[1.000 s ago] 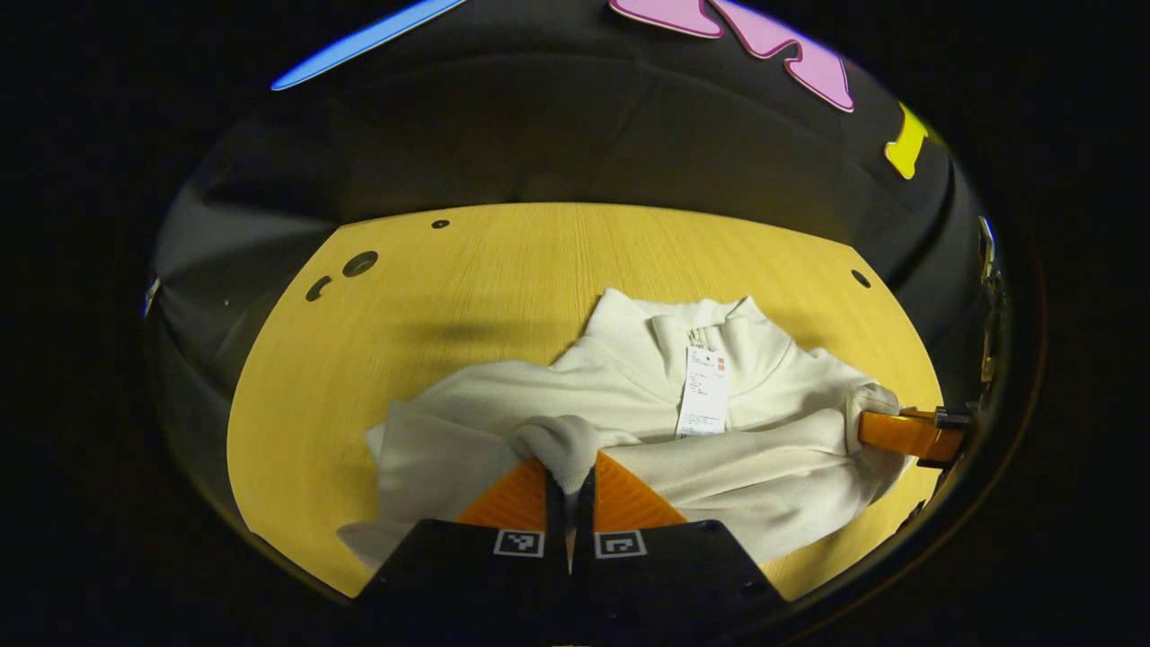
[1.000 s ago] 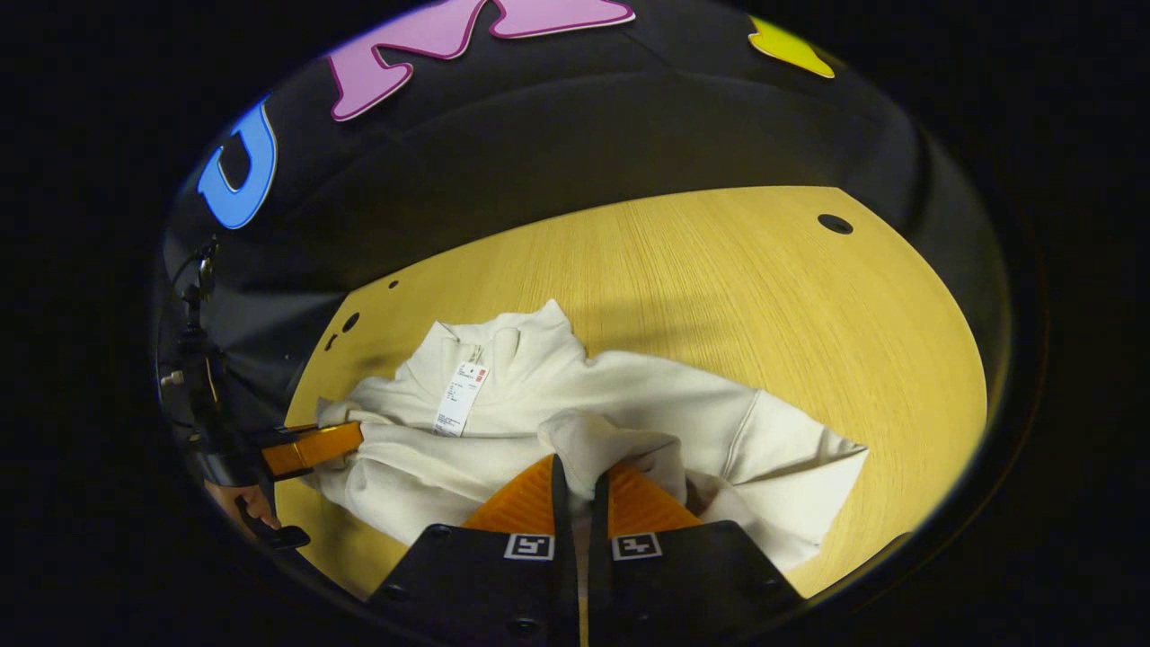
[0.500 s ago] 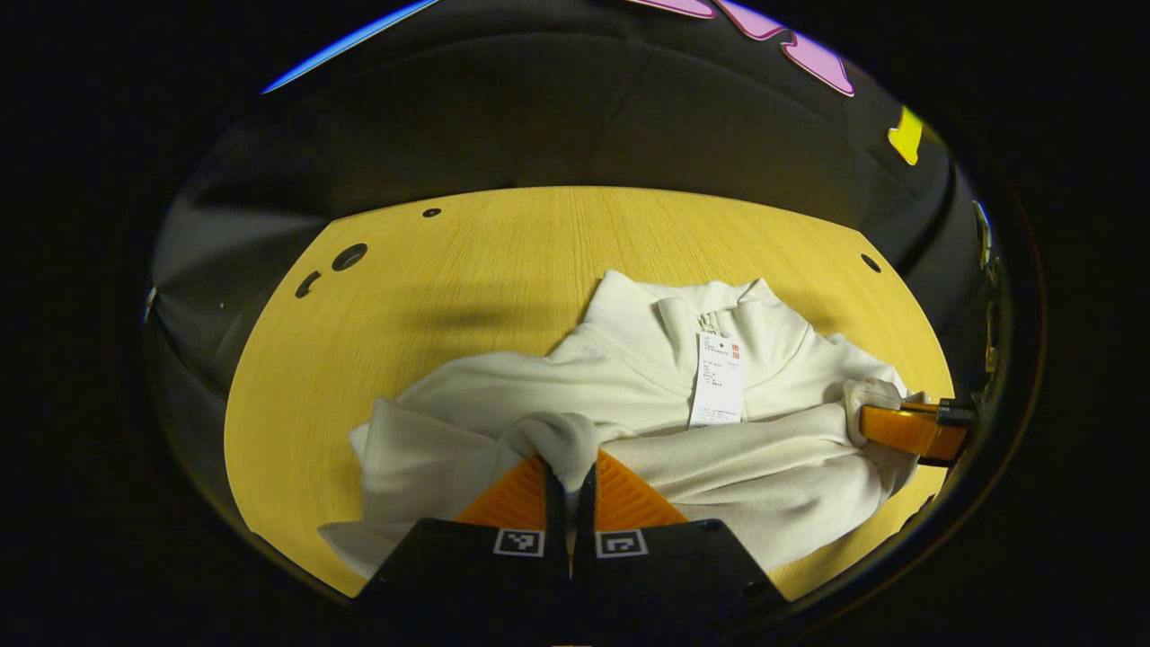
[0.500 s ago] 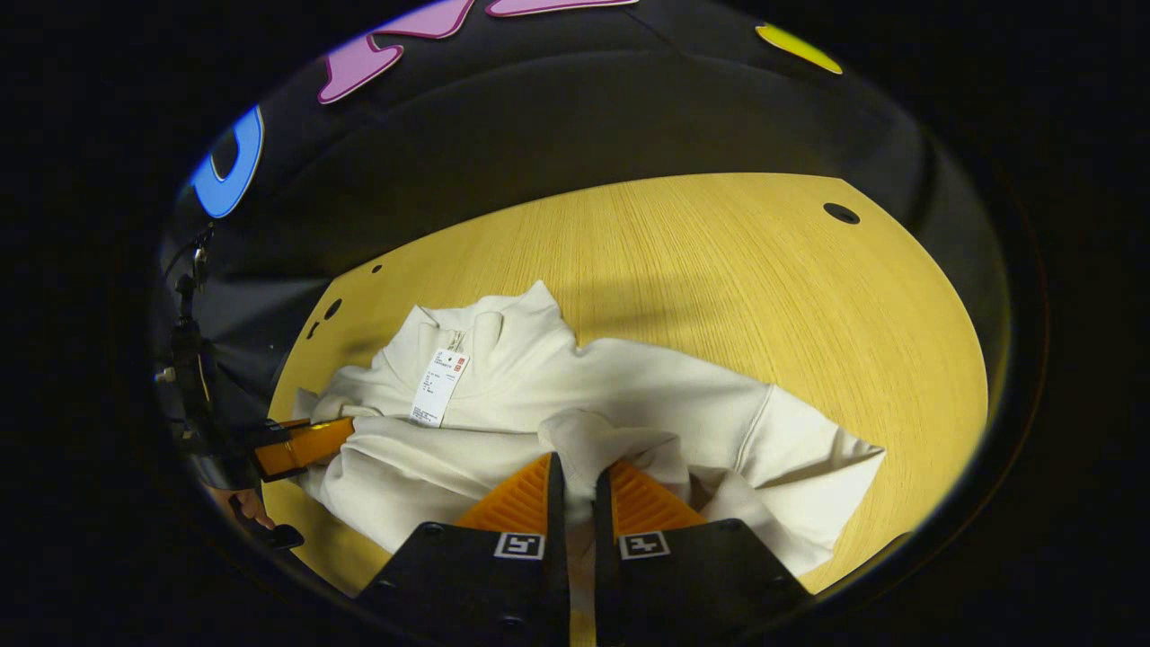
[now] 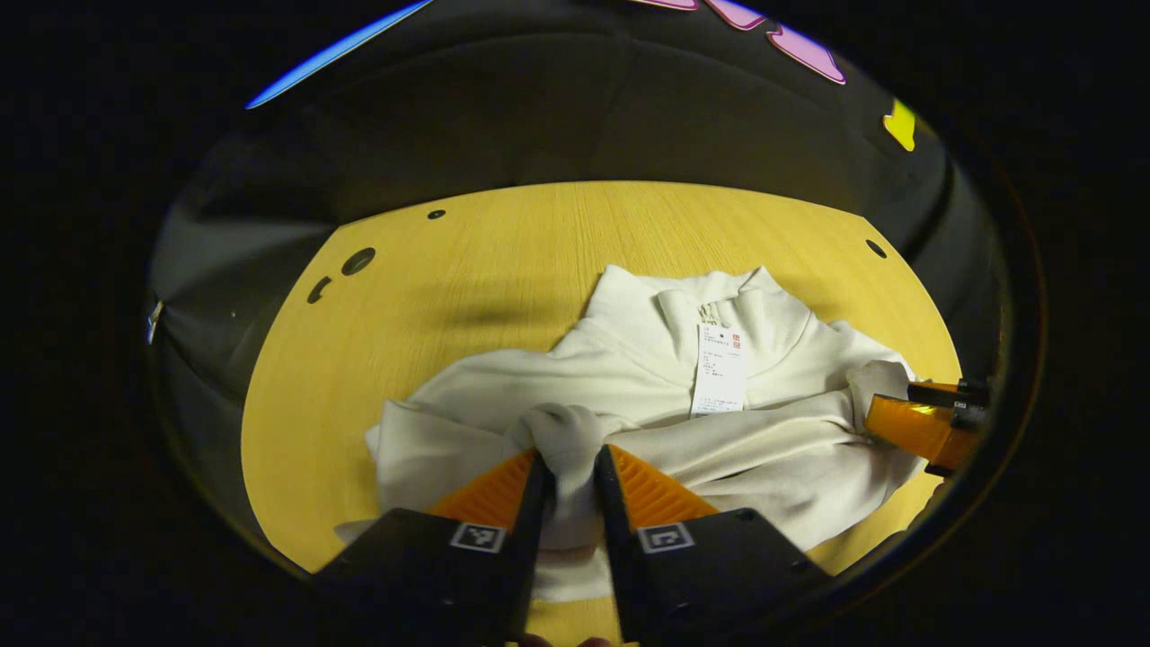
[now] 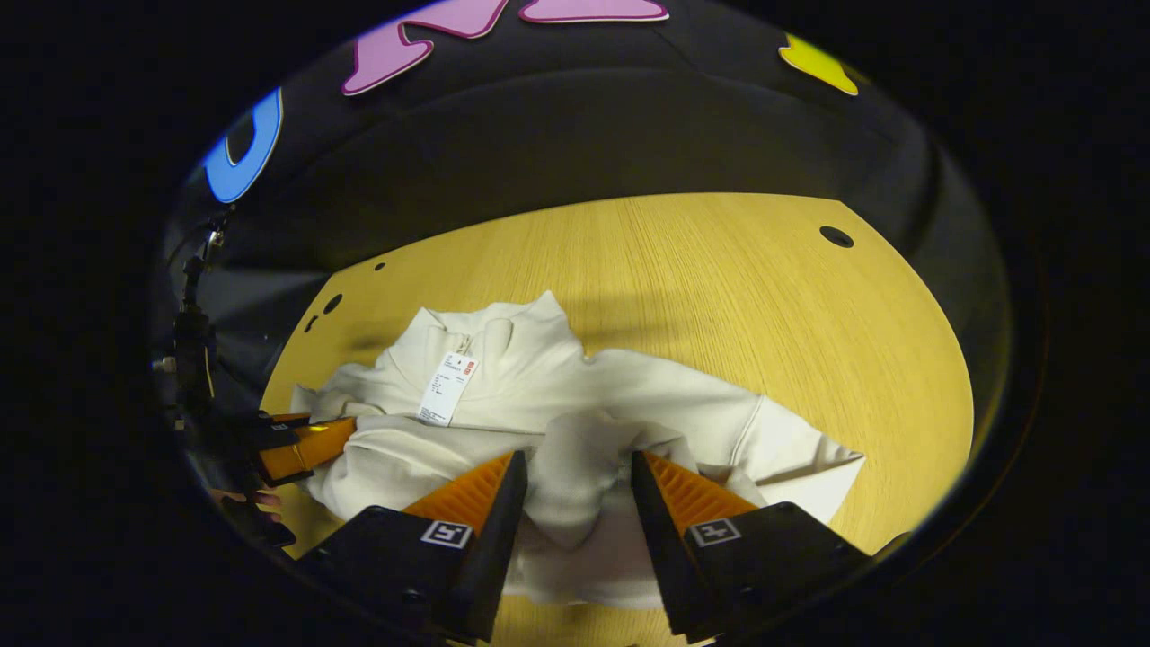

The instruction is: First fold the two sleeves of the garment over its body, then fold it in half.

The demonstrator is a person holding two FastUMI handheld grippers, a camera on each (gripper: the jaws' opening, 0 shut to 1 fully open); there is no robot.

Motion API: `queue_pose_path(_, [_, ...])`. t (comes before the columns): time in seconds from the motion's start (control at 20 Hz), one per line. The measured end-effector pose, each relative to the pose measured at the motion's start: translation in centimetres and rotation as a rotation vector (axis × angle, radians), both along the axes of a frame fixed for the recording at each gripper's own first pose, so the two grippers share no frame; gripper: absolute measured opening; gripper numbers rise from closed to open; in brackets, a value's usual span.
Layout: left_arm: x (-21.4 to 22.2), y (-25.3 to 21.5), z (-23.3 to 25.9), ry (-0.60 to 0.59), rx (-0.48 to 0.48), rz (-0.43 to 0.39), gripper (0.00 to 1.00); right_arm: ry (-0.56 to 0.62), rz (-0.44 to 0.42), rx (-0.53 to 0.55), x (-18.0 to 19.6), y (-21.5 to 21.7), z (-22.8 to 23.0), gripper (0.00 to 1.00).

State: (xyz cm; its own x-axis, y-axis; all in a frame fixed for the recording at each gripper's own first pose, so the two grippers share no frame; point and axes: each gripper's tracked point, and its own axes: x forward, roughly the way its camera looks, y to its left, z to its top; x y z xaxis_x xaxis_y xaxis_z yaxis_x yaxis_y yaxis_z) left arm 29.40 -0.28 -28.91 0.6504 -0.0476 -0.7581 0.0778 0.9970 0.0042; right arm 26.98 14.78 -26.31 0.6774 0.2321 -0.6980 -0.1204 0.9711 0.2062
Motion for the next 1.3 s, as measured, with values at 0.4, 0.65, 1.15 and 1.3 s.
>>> queue_pose_path(0.4, [-2.8,-0.1,7.2,-0.254,0.086,-0.091,0.77,-0.076,-0.001,0.021,-2.4,-1.7,4.3,0.95])
queue_pose_path(0.65, [-6.2,-0.5,11.1,-0.346,0.070,-0.093,0.77,-0.136,0.012,0.047,-5.5,-1.9,7.1,0.97])
queue_pose_path(1.15, [-17.0,-2.3,13.1,-0.342,-0.090,-0.011,0.77,-0.269,0.168,0.058,-14.4,-1.2,11.1,0.98])
queue_pose_path(1.3, [-19.8,-1.8,12.6,-0.325,-0.095,0.029,0.77,-0.237,0.169,0.081,-16.2,-1.3,11.3,0.98])
